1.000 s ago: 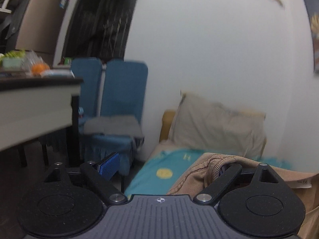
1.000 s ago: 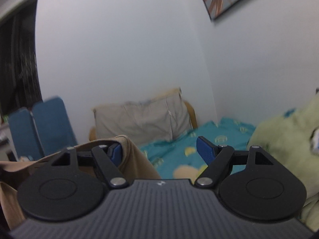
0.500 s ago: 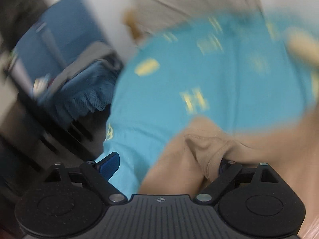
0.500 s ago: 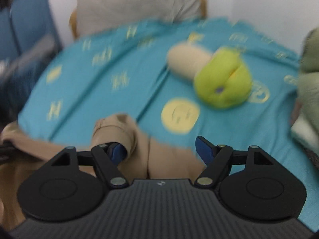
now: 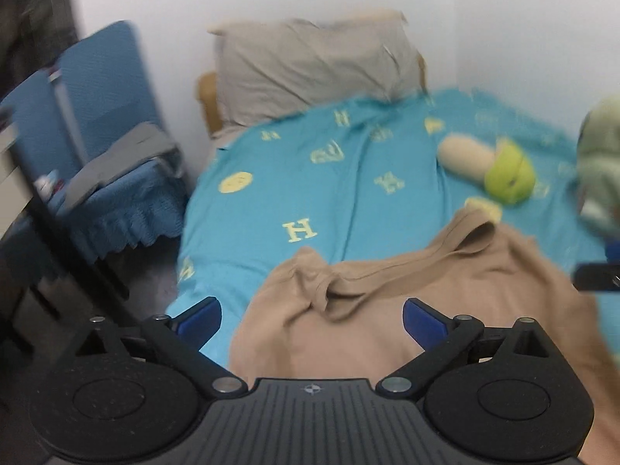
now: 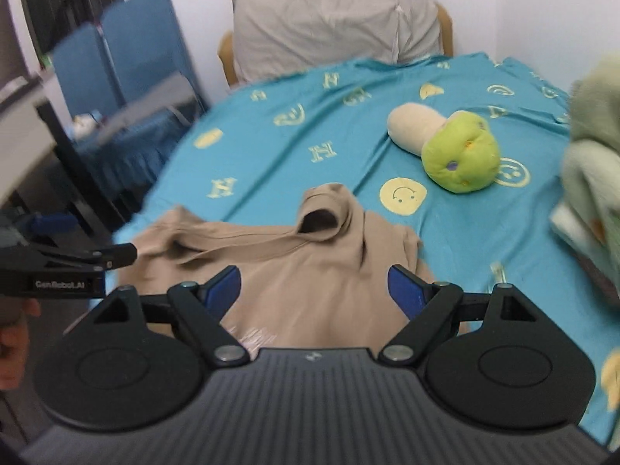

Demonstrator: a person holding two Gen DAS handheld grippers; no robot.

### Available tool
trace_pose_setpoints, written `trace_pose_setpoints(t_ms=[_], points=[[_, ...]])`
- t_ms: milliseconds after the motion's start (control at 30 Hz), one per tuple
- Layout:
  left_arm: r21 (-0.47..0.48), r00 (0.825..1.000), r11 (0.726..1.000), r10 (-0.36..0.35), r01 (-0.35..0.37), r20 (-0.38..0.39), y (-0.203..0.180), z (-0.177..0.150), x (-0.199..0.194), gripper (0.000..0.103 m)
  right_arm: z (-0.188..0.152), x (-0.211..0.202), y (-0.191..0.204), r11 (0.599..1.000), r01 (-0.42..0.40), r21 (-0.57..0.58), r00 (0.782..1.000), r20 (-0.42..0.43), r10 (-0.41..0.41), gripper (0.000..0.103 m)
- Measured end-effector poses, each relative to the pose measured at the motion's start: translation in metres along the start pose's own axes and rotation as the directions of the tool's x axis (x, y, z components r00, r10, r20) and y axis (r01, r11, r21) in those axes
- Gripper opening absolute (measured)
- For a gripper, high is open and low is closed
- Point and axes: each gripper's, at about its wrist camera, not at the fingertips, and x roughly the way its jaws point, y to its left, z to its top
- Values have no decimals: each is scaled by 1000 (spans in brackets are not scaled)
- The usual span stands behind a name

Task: Fold clothes
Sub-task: 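Lower the shirt onto the bed and open both grippers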

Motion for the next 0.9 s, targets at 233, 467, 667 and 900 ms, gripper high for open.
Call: trace_pose_setpoints(t_ms=[233,467,667,900], points=[[-422,999,906,-35,27,-10,56,-89,-99,100,-58,-109,-9,989,-25,148,994,111,8,84],[-699,978,708,-202,103,-60,100,-140,-110,98,-102,-133,-20,976,1,217,997,81,-19,84],[-821,963,566,-253,69,-94,108,-175,-57,82,-99,-113,-29,962,22,273,997,71,-43,84],[-823,975,557,-222,115,-14,115,-171,-22,43,-96,-87,-37,949,33,313,999,30,-45,84]])
